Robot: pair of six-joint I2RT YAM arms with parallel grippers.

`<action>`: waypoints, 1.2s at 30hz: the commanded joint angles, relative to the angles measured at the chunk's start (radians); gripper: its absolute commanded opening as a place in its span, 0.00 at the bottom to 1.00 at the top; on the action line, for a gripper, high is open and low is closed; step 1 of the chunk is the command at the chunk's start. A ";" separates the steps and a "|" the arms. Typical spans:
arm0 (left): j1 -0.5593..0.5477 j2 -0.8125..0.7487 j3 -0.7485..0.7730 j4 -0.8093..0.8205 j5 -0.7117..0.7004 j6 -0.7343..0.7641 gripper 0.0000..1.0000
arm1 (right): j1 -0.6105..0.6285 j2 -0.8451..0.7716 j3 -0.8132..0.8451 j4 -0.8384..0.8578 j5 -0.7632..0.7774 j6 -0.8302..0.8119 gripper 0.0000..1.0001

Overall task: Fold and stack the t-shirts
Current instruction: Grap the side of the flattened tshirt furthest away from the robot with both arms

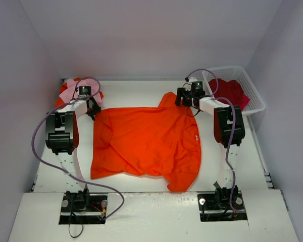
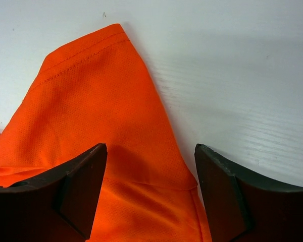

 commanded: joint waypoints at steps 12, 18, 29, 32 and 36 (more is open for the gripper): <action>-0.014 -0.080 0.003 -0.005 -0.003 -0.007 0.02 | 0.029 -0.002 0.048 0.041 0.028 0.000 0.49; -0.020 -0.088 0.000 -0.008 0.000 -0.010 0.00 | 0.029 -0.010 0.039 0.041 0.055 -0.011 0.17; -0.023 -0.143 0.011 -0.022 0.008 -0.019 0.00 | 0.029 -0.061 0.015 0.034 0.101 -0.040 0.00; -0.023 -0.155 0.028 -0.040 0.006 -0.016 0.00 | 0.029 -0.084 0.007 0.030 0.109 -0.048 0.00; -0.057 -0.173 0.036 -0.045 0.006 -0.015 0.00 | 0.029 -0.110 -0.007 0.024 0.120 -0.059 0.00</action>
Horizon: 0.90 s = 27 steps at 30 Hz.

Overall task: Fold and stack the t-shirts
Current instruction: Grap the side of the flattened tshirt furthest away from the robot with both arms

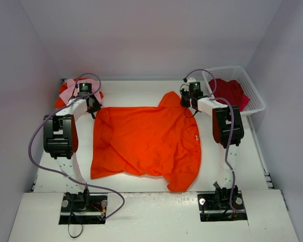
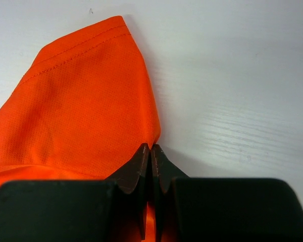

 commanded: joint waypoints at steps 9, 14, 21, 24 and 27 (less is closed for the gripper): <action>-0.037 -0.087 0.035 0.000 0.007 -0.003 0.00 | 0.005 -0.107 -0.002 -0.001 0.042 -0.029 0.36; -0.038 -0.081 0.035 -0.002 0.002 0.001 0.00 | 0.005 -0.065 0.035 -0.004 0.047 -0.027 0.84; -0.038 -0.087 0.028 -0.005 0.015 0.000 0.00 | 0.003 0.007 0.131 0.010 0.031 -0.052 0.84; -0.038 -0.091 0.018 0.001 0.013 0.001 0.00 | 0.003 0.021 0.163 0.018 0.010 -0.055 0.83; -0.038 -0.088 0.015 0.000 0.013 0.001 0.00 | 0.003 0.030 0.176 0.033 -0.002 -0.055 0.82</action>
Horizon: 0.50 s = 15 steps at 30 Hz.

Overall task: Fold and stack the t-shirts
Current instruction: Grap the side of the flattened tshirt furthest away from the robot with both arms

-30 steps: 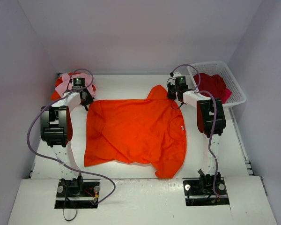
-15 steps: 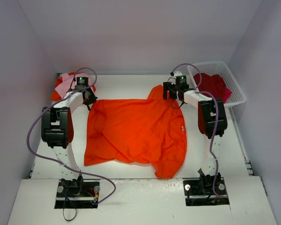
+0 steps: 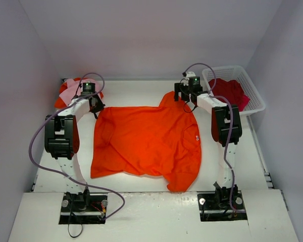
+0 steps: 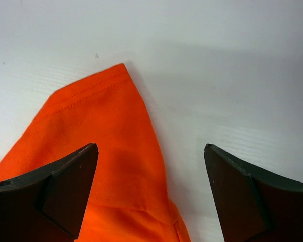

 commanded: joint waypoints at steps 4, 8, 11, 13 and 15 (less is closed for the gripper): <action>-0.003 -0.070 0.003 0.019 0.010 -0.004 0.00 | 0.004 0.006 0.060 0.087 -0.050 -0.011 0.81; -0.003 -0.065 -0.006 0.023 0.007 -0.002 0.00 | 0.005 0.021 0.057 0.112 -0.085 -0.011 0.79; -0.003 -0.067 -0.011 0.027 0.007 -0.002 0.00 | 0.005 0.035 0.062 0.121 -0.111 -0.009 0.78; -0.003 -0.067 -0.008 0.029 0.009 -0.002 0.00 | 0.007 0.038 0.065 0.135 -0.125 -0.011 0.76; -0.003 -0.068 -0.005 0.026 0.010 -0.002 0.00 | 0.008 0.044 0.074 0.132 -0.137 -0.006 0.73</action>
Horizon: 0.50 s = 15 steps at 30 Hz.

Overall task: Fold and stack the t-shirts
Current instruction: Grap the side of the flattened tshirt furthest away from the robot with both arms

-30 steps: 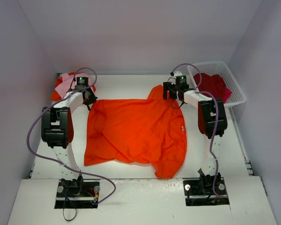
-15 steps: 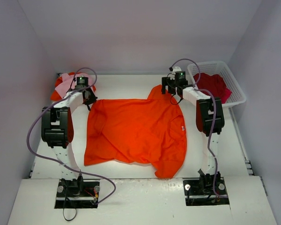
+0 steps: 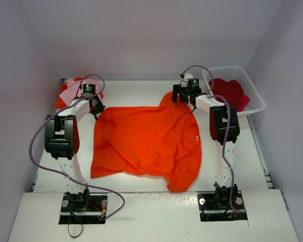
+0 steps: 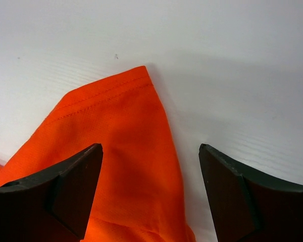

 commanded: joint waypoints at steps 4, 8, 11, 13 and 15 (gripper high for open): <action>-0.003 -0.075 0.018 0.026 0.009 -0.002 0.00 | 0.011 -0.013 0.074 0.067 -0.063 0.012 0.70; -0.003 -0.076 0.018 0.021 0.004 0.002 0.00 | 0.015 -0.004 0.095 0.067 -0.072 0.018 0.71; -0.003 -0.078 0.014 0.020 0.003 0.004 0.00 | 0.015 0.009 0.110 0.067 -0.082 0.028 0.72; -0.001 -0.076 0.013 0.018 0.001 0.005 0.00 | 0.017 0.013 0.114 0.067 -0.084 0.032 0.68; -0.001 -0.075 0.013 0.018 0.001 0.005 0.00 | 0.022 0.015 0.112 0.067 -0.084 0.033 0.61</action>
